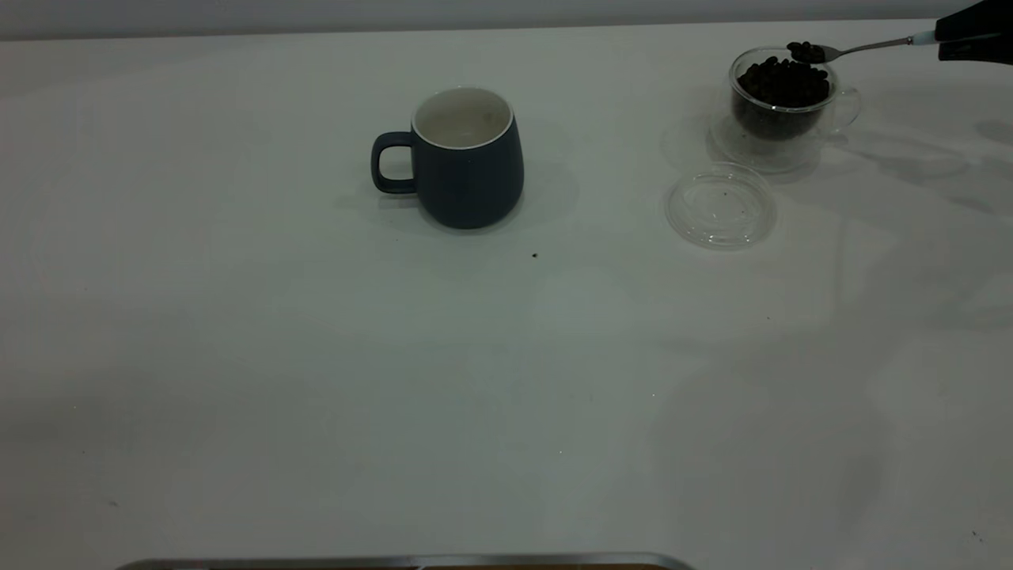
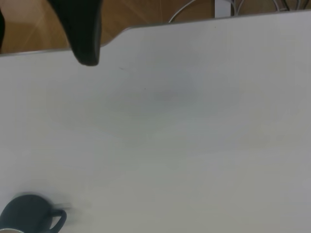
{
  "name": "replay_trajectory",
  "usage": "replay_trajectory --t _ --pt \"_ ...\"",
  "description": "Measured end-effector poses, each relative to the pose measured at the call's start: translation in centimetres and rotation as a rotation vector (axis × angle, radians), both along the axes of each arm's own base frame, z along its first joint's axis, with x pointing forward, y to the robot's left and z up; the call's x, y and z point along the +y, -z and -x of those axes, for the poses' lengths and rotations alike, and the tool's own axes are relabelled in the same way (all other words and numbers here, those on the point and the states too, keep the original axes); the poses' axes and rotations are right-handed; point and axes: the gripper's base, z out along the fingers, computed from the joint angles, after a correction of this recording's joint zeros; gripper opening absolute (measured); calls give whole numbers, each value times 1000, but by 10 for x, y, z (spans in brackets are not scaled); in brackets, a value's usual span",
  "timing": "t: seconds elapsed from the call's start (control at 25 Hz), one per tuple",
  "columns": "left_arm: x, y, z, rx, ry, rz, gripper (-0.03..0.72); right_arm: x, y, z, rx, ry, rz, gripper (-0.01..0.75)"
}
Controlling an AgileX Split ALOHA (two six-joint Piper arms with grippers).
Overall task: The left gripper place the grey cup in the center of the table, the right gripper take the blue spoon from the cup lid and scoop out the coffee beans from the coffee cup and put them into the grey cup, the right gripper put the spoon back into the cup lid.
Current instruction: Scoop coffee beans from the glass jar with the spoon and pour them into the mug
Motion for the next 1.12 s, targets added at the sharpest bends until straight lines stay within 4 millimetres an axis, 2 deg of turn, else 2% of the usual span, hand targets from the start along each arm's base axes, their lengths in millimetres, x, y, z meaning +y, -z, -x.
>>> replay_trajectory --t 0.36,0.84,1.12 --pt "0 0 0 0 1 -1 451 -1 -29 -1 -53 -2 22 101" --pt "0 0 0 0 1 -1 451 4 -28 -1 -40 -20 28 101" --pt "0 0 0 0 1 -1 451 28 -26 -3 -30 -49 2 101"
